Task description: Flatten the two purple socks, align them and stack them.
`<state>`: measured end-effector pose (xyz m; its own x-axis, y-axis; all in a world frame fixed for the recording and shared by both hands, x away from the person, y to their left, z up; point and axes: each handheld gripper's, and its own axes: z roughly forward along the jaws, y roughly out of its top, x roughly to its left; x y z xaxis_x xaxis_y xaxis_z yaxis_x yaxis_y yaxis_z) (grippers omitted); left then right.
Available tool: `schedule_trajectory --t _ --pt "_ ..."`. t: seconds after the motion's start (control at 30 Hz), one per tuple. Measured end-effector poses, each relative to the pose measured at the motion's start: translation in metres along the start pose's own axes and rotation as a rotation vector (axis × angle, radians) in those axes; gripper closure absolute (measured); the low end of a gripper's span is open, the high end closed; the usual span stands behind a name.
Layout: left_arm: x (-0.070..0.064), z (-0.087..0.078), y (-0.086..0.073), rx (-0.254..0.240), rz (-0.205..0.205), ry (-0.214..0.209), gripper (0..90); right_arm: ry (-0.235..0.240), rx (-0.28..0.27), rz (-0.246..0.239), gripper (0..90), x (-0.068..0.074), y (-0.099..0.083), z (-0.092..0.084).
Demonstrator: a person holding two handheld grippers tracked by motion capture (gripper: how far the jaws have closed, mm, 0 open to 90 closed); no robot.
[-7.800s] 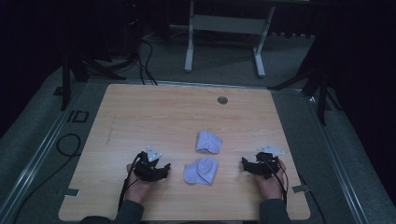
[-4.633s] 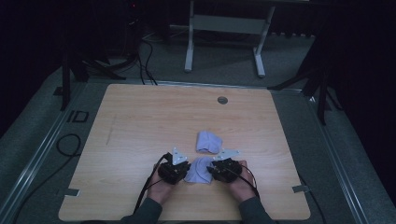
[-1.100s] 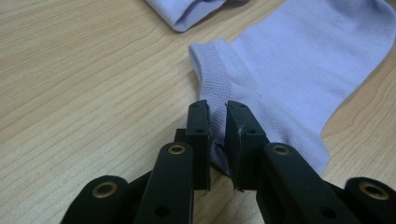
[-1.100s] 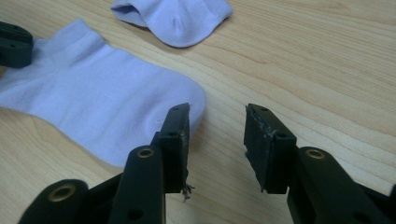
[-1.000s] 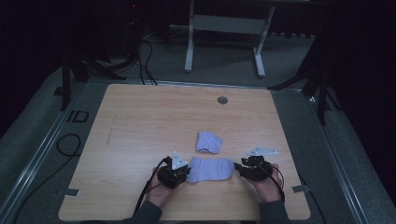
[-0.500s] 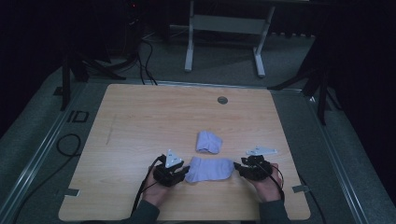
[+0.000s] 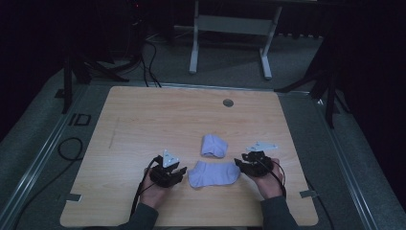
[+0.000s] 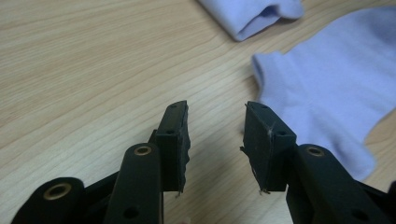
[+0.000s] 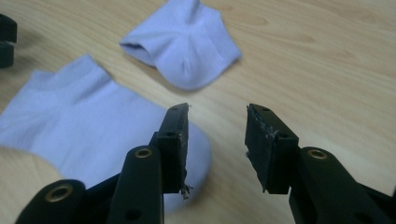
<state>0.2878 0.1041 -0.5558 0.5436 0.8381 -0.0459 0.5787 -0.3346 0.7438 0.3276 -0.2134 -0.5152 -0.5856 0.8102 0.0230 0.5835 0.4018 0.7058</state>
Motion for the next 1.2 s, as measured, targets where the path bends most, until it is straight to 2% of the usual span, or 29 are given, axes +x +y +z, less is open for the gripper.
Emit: schedule_trajectory --t 0.17,0.3,0.4,0.73,0.9,1.0,1.1,1.2 --pt "0.004 0.002 -0.002 0.015 -0.008 0.01 60.1 -0.006 0.009 -0.022 62.6 -0.002 0.015 0.015" --pt "0.005 0.002 -0.001 0.015 -0.006 0.016 59.7 0.022 0.0 -0.01 70.6 -0.009 0.023 0.028" --pt "0.004 0.003 -0.002 0.02 -0.006 0.018 59.7 0.024 0.014 0.013 73.2 -0.013 0.03 0.038" --pt "0.003 0.005 -0.002 0.023 0.002 0.015 59.7 0.026 0.064 0.066 66.2 -0.025 0.053 0.069" --pt "0.002 0.005 -0.002 0.025 0.005 0.016 59.8 0.041 0.095 0.107 62.7 -0.028 0.056 0.087" --pt "0.003 0.005 -0.002 0.026 0.003 0.018 59.9 0.029 0.132 0.089 62.4 -0.025 0.054 0.095" --pt "0.003 0.005 -0.002 0.024 0.003 0.02 59.8 0.0 0.148 0.076 62.8 -0.022 0.055 0.096" --pt "0.002 0.005 -0.002 0.028 0.009 0.02 59.8 -0.037 0.161 0.04 65.3 -0.017 0.056 0.097"
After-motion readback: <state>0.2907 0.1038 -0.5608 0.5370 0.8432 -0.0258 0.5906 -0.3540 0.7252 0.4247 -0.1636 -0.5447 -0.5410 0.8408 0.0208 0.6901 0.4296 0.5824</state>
